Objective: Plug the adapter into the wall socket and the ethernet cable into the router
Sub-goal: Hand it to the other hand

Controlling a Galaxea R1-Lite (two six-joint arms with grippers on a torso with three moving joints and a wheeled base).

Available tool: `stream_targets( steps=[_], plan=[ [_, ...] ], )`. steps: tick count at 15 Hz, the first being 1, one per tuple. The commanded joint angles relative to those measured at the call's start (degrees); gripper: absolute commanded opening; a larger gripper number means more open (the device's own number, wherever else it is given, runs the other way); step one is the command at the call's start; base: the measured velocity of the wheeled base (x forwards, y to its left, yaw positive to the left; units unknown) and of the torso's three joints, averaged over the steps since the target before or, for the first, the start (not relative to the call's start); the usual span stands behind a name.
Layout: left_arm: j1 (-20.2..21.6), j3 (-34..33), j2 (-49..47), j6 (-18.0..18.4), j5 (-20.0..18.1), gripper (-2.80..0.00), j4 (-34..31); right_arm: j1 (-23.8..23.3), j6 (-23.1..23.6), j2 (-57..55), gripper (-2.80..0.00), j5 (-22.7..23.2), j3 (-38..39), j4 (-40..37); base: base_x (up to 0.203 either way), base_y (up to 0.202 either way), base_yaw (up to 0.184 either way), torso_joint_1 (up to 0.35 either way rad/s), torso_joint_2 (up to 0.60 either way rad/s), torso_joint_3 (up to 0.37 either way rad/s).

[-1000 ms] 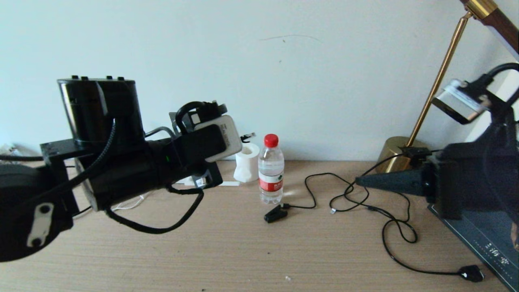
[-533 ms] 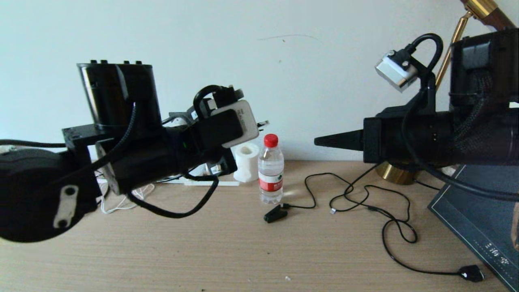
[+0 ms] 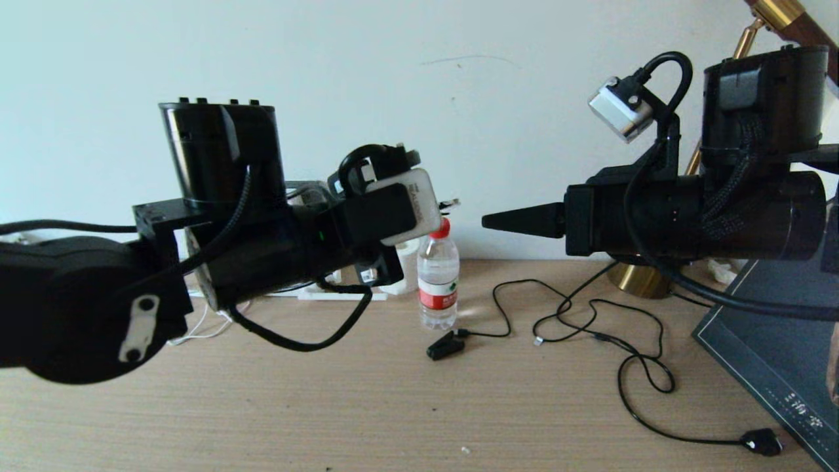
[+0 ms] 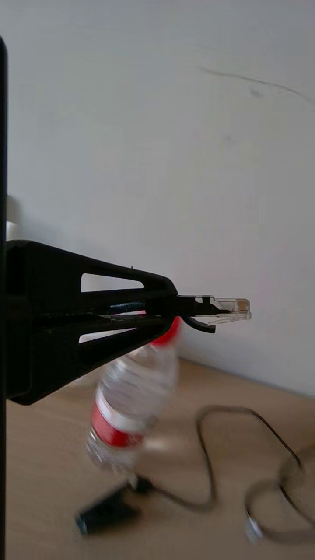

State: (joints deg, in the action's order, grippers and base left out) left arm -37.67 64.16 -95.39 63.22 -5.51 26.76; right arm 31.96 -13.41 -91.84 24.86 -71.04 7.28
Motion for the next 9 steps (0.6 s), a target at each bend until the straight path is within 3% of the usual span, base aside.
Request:
stream_targets(
  steps=[1, 4, 9],
  plan=[
    [-0.2, 0.0, -0.1, 0.3, -1.5, -2.80, -0.1, 0.2, 1.6, 0.4, 0.00, 0.2, 2.8, 4.6, 0.000, 0.000, 0.000, 0.000, 0.00, 0.000],
    [-0.3, 0.0, -0.1, 0.3, -4.6, -2.80, -0.7, 0.9, 3.5, 0.6, 0.00, 0.0, 5.5, 8.1, 0.000, 0.000, 0.000, 0.000, 0.00, 0.000],
    [-1.5, 0.1, -0.2, 0.3, -4.6, -2.80, -0.8, 1.3, 4.6, 1.0, 0.00, -0.1, 7.0, 9.6, 0.000, 0.000, 0.000, 0.000, 0.00, 0.000]
  ],
)
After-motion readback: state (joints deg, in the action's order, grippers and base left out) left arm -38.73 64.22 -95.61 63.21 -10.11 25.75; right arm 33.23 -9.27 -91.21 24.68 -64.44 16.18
